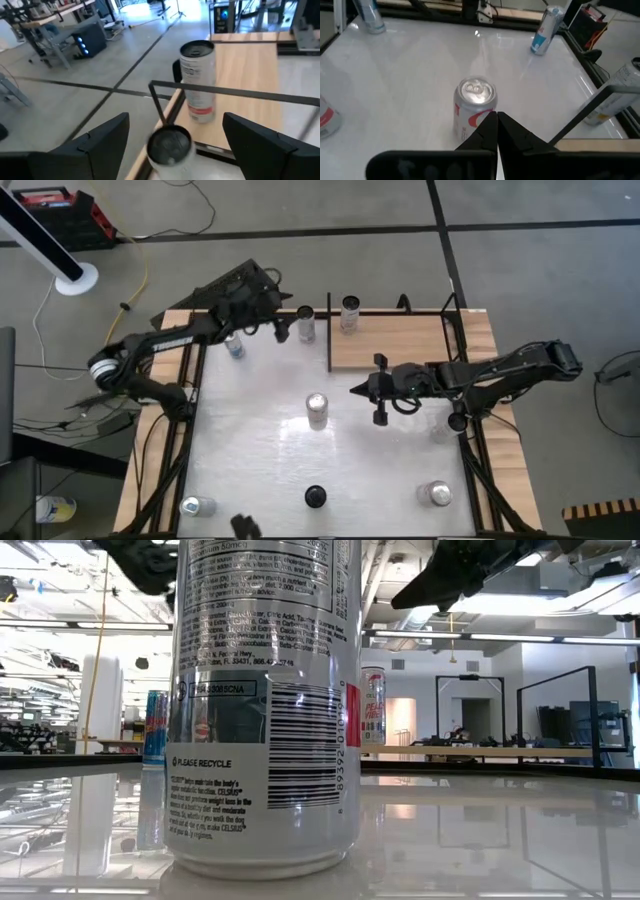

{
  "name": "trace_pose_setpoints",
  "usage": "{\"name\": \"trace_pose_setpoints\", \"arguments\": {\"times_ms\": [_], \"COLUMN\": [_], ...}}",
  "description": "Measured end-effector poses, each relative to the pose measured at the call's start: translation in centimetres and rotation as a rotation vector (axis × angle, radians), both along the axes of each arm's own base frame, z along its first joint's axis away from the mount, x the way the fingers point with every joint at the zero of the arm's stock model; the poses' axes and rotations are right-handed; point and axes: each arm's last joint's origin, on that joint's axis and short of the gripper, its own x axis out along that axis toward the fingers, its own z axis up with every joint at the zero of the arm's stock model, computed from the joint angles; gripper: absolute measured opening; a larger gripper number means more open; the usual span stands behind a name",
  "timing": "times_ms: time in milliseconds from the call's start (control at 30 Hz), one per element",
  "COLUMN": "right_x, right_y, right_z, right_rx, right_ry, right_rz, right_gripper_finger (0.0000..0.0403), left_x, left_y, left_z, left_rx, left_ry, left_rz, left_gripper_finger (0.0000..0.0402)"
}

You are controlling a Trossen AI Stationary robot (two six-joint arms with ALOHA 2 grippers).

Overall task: Place canned beverage on shelf
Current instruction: Put the top white and yellow soda can on the shelf

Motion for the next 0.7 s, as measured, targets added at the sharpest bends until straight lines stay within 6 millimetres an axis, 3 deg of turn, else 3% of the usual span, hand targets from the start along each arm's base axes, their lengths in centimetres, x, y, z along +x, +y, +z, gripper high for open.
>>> {"name": "trace_pose_setpoints", "arguments": {"times_ms": [333,700], "right_x": [-0.2,-0.2], "right_y": [0.0,0.0], "right_z": [-0.3,-0.3], "right_rx": [-0.004,-0.004], "right_ry": [0.038,0.037], "right_rz": [0.000,0.002], "right_gripper_finger": [0.0030,0.0029], "left_x": [3.2,4.6], "left_y": [4.1,5.8], "left_z": [-1.2,-5.6], "left_rx": [-0.130,-0.252], "left_ry": [0.125,0.223], "left_rz": [-0.020,-0.006], "left_gripper_finger": [0.0374,0.0378]}}
